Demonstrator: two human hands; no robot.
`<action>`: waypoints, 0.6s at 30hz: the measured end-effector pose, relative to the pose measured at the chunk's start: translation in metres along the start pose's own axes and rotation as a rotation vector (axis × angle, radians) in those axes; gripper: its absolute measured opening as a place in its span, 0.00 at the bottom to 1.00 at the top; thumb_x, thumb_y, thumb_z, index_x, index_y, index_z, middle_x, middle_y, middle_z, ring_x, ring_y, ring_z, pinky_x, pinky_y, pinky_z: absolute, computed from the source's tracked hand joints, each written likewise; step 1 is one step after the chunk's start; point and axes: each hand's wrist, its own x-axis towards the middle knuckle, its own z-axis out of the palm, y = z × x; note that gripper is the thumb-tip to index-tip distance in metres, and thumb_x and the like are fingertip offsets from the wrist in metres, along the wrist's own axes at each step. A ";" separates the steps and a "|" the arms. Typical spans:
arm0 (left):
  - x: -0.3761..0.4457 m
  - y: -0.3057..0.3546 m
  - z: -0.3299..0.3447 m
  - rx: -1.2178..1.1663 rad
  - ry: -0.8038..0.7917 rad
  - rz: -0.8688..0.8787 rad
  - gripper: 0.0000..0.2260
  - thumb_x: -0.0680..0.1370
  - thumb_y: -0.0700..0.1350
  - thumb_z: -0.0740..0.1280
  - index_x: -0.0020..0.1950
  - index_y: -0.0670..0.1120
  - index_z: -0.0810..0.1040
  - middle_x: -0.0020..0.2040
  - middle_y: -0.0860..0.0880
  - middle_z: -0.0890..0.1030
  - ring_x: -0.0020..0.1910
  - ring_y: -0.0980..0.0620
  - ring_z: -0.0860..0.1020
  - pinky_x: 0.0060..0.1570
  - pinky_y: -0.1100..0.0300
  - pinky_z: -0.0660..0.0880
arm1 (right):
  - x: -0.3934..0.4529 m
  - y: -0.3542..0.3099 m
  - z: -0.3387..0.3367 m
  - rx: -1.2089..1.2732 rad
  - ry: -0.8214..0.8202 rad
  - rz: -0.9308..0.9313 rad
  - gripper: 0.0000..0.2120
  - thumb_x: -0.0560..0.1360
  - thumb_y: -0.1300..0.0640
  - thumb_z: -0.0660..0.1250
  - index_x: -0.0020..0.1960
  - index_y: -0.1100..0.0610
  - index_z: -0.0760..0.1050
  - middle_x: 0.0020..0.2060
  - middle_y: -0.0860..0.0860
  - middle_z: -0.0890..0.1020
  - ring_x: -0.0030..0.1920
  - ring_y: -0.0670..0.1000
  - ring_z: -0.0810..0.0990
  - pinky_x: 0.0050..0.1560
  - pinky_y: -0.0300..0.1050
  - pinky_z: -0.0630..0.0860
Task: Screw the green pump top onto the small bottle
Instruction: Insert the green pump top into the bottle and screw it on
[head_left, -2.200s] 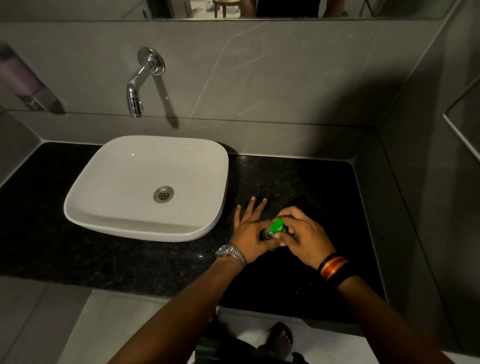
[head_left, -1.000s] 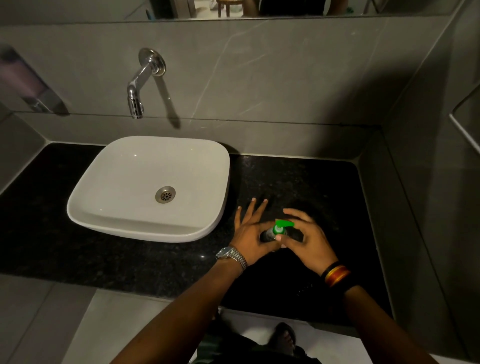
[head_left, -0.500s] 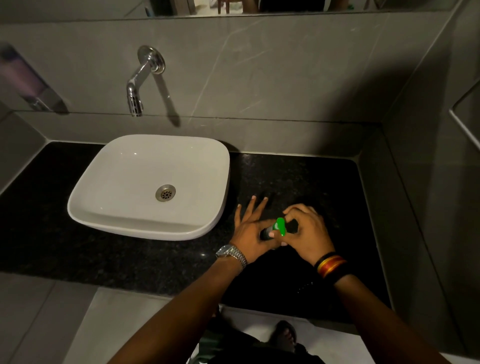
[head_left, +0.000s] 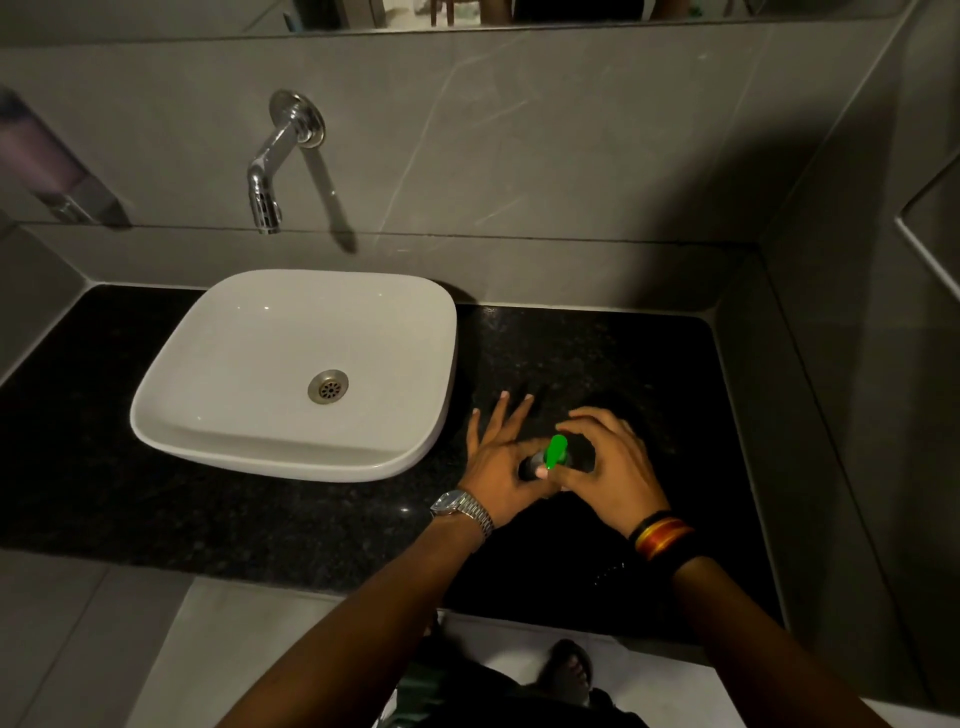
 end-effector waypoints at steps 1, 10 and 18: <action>0.000 0.001 -0.001 0.001 -0.001 -0.005 0.26 0.69 0.66 0.66 0.65 0.60 0.80 0.83 0.49 0.57 0.82 0.47 0.44 0.77 0.40 0.35 | -0.001 0.001 -0.002 0.003 -0.017 -0.018 0.21 0.65 0.46 0.78 0.56 0.52 0.82 0.62 0.46 0.77 0.62 0.49 0.73 0.63 0.47 0.70; -0.001 0.004 0.001 -0.007 0.061 -0.005 0.23 0.70 0.64 0.67 0.61 0.56 0.83 0.81 0.49 0.62 0.82 0.47 0.47 0.77 0.39 0.37 | -0.013 -0.010 0.018 -0.199 0.170 -0.016 0.12 0.69 0.47 0.72 0.49 0.52 0.81 0.50 0.47 0.82 0.56 0.52 0.76 0.68 0.55 0.65; 0.004 0.006 -0.004 0.062 -0.014 -0.016 0.28 0.69 0.71 0.66 0.66 0.61 0.78 0.82 0.50 0.59 0.82 0.46 0.44 0.76 0.38 0.35 | -0.004 -0.016 -0.021 -0.025 -0.021 -0.152 0.22 0.70 0.55 0.74 0.63 0.46 0.78 0.69 0.47 0.71 0.69 0.51 0.67 0.69 0.48 0.63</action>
